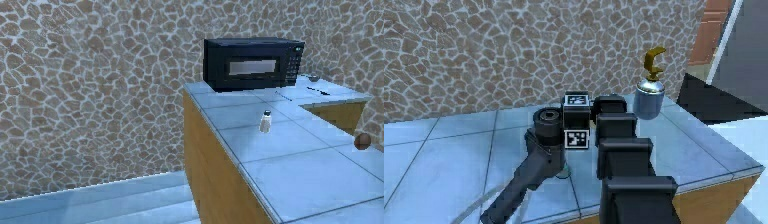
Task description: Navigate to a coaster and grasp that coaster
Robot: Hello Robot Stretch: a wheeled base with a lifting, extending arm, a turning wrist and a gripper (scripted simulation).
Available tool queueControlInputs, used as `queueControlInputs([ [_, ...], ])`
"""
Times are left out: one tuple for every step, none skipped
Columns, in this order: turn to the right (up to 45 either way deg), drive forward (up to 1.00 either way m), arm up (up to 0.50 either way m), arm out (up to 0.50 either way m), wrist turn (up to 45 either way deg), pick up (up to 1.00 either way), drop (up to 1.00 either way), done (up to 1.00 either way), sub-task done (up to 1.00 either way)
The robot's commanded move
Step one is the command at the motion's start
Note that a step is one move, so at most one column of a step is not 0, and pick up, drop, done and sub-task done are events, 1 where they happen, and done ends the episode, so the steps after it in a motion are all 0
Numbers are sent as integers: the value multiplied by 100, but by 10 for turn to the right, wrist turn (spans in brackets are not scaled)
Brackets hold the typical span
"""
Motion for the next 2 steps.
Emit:
queueControlInputs([
  [0,0,0,0,450,0,0,0,0],
  [0,0,0,0,450,0,0,0,0],
])
